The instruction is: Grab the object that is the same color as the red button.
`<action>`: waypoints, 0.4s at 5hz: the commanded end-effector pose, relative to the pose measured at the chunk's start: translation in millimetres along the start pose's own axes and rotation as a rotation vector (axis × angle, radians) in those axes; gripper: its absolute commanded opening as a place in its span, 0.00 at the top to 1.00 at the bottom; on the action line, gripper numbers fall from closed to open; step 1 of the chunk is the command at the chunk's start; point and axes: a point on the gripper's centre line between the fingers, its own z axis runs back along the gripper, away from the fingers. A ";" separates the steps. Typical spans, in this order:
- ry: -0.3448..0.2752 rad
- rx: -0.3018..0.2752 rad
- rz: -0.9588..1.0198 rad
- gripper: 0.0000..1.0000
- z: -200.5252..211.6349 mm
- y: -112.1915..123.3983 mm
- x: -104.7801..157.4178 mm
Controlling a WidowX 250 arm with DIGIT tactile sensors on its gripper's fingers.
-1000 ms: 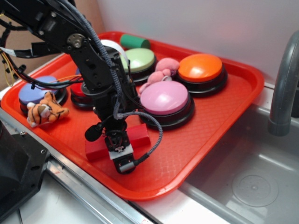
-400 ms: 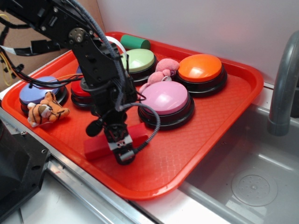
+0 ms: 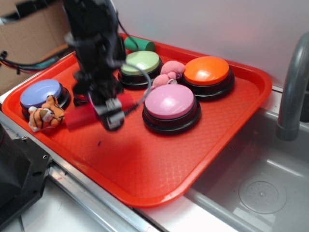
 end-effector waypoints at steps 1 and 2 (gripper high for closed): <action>-0.103 0.049 0.239 1.00 93.8 30.1 -3.3; -0.188 -0.034 0.342 1.00 108.8 38.1 -8.2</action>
